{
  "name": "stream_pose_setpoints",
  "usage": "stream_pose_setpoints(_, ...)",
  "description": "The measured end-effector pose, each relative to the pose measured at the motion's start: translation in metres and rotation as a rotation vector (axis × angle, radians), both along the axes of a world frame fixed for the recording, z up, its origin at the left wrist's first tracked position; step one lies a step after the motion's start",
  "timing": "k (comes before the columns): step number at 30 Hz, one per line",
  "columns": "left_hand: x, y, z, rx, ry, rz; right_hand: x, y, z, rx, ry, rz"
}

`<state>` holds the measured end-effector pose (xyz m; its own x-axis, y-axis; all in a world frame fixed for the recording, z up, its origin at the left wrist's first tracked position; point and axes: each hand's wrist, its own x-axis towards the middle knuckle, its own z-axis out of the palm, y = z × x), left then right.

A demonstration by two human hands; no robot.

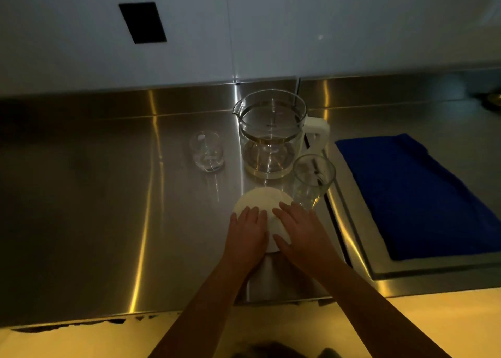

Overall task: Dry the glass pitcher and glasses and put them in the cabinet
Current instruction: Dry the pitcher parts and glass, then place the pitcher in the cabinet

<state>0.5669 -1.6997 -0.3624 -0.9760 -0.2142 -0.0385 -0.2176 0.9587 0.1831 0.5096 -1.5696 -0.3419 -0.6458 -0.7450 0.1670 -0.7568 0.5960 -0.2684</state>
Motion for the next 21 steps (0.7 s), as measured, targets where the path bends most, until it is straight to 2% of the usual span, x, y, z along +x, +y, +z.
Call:
stream_pose_setpoints(4,-0.01,-0.006,-0.014,0.03,0.095,-0.047,0.003,-0.002,-0.006,0.028,0.002,-0.047)
stream_pose_setpoints(8,-0.021,-0.008,-0.017,-0.057,0.213,-0.115,-0.002,-0.003,-0.006,0.023,-0.033,-0.065)
stream_pose_setpoints(12,-0.024,-0.005,-0.018,-0.055,0.199,-0.094,-0.007,-0.005,-0.003,0.02,-0.021,-0.061)
stream_pose_setpoints(16,-0.024,0.001,-0.016,0.024,0.115,-0.026,-0.009,-0.007,-0.001,0.006,0.018,-0.039)
stream_pose_setpoints(21,-0.022,-0.002,-0.014,-0.02,0.141,0.051,-0.017,-0.008,0.003,-0.026,0.09,0.001)
